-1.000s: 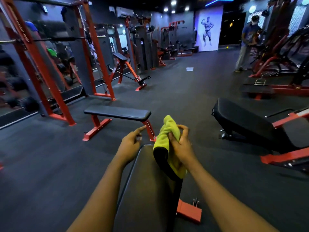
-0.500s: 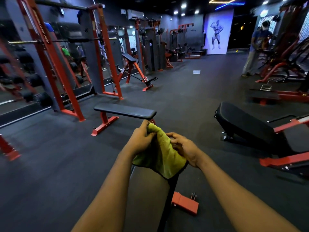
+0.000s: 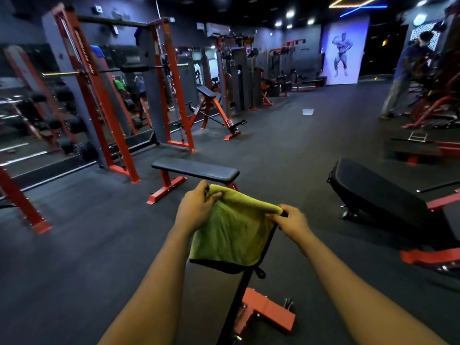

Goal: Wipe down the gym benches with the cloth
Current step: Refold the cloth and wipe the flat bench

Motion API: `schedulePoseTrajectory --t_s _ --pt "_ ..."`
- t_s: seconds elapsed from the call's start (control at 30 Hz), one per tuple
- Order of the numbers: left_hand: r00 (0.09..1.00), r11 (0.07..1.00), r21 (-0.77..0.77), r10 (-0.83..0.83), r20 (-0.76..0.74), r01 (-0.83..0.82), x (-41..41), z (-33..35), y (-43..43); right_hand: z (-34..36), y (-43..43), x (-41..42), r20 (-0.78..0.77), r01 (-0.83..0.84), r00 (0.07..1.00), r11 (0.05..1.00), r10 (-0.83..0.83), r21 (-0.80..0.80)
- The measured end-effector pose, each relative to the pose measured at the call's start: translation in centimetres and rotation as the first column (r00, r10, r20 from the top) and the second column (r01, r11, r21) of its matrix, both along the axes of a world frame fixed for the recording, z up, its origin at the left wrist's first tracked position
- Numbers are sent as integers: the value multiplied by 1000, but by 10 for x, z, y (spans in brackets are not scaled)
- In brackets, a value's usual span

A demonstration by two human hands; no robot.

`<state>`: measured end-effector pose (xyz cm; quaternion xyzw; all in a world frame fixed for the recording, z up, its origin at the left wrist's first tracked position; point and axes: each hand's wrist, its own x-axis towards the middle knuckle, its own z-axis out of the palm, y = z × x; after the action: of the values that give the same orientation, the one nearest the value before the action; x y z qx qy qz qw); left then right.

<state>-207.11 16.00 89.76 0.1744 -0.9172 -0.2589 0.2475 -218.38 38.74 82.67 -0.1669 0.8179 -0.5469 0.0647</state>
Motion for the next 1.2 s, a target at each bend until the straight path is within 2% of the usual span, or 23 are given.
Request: schedulePoseTrajectory --t_s 0.27,0.4,0.7,0.93,1.03,1.2 --pt "980 983 94 166 -108 -157 -87 -10 45 19 34 -107 -104 -37 994 998 32 -49" --pt "977 981 136 156 -145 -136 -122 -12 62 19 34 -152 -110 -55 993 991 42 -120" --pt "955 954 143 280 -95 -265 -202 -27 28 -11 -14 -238 63 -60 995 981 72 -185" --pt "971 969 130 223 -84 -212 -289 -26 -33 -13 -89 -325 169 -41 984 991 62 -125" --pt "982 978 129 173 -72 -163 -327 -22 -61 -10 -116 -360 224 -11 973 984 51 -176" --pt "992 983 141 126 -24 -121 -382 -27 -98 -2 -149 -406 222 59 975 957 6 -284"
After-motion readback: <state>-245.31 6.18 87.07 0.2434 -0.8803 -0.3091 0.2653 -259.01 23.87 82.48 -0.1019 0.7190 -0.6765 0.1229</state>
